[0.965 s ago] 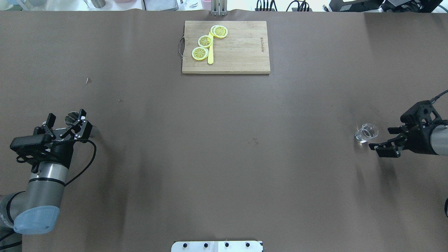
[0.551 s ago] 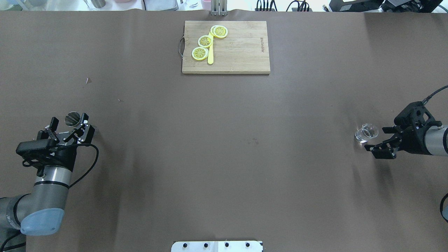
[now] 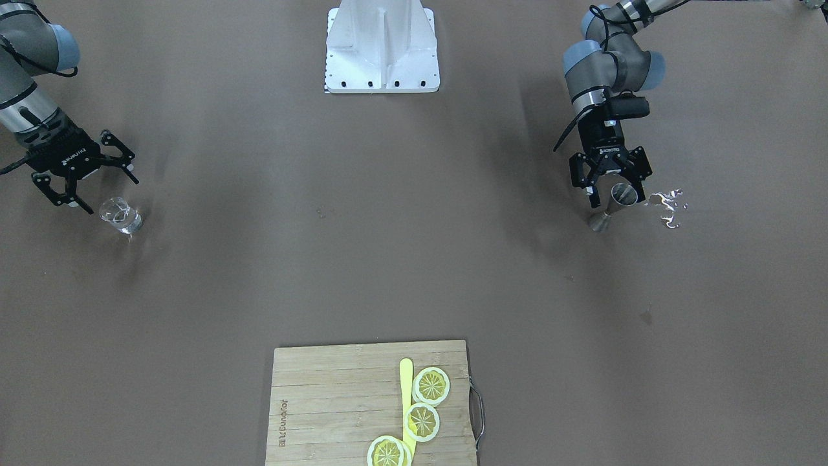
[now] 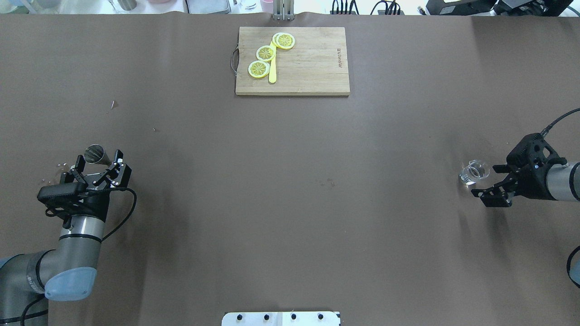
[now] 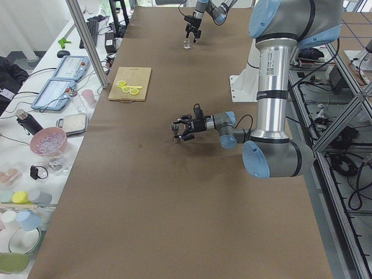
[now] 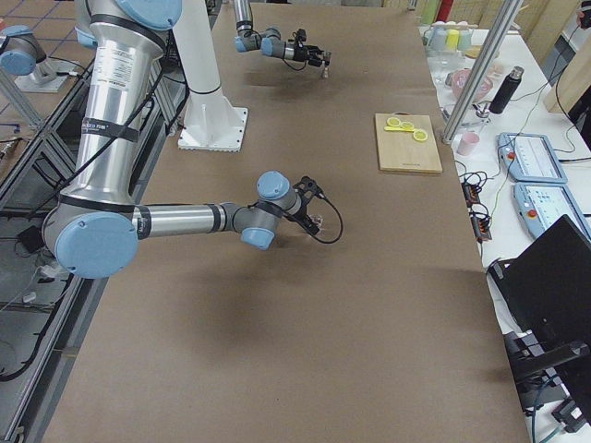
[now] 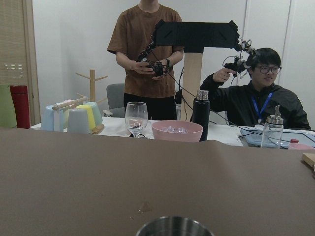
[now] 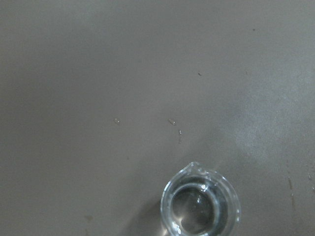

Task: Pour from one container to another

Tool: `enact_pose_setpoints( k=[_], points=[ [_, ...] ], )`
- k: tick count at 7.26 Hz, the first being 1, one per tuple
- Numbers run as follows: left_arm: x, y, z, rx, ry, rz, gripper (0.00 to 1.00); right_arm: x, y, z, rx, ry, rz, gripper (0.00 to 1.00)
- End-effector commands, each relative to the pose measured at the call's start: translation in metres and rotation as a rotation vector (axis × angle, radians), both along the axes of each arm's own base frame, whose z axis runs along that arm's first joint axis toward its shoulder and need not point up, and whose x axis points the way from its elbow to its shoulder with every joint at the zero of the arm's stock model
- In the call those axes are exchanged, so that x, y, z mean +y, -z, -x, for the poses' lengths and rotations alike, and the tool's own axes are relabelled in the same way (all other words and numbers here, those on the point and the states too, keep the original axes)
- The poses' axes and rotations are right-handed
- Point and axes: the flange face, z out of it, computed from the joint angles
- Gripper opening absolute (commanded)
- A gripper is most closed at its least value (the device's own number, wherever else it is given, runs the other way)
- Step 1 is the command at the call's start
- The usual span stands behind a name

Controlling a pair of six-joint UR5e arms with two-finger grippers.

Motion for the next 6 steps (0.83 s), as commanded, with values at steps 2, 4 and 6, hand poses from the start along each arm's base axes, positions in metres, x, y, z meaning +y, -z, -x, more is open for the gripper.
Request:
enact_pose_setpoints(
  k=[2, 4, 6],
  points=[
    [-0.002, -0.010, -0.012, 0.000, 0.003, 0.007, 0.90, -0.004, -0.013, 0.005, 0.017, 0.000, 0.015, 1.00],
    [-0.003, -0.014, -0.014, -0.008, 0.004, 0.009, 0.84, -0.017, -0.008, 0.016, 0.006, -0.005, 0.005, 1.00],
    [-0.004, -0.016, -0.018, -0.004, 0.004, 0.011, 0.82, -0.020, -0.012, 0.016, -0.003, -0.008, -0.007, 1.00]
  ],
)
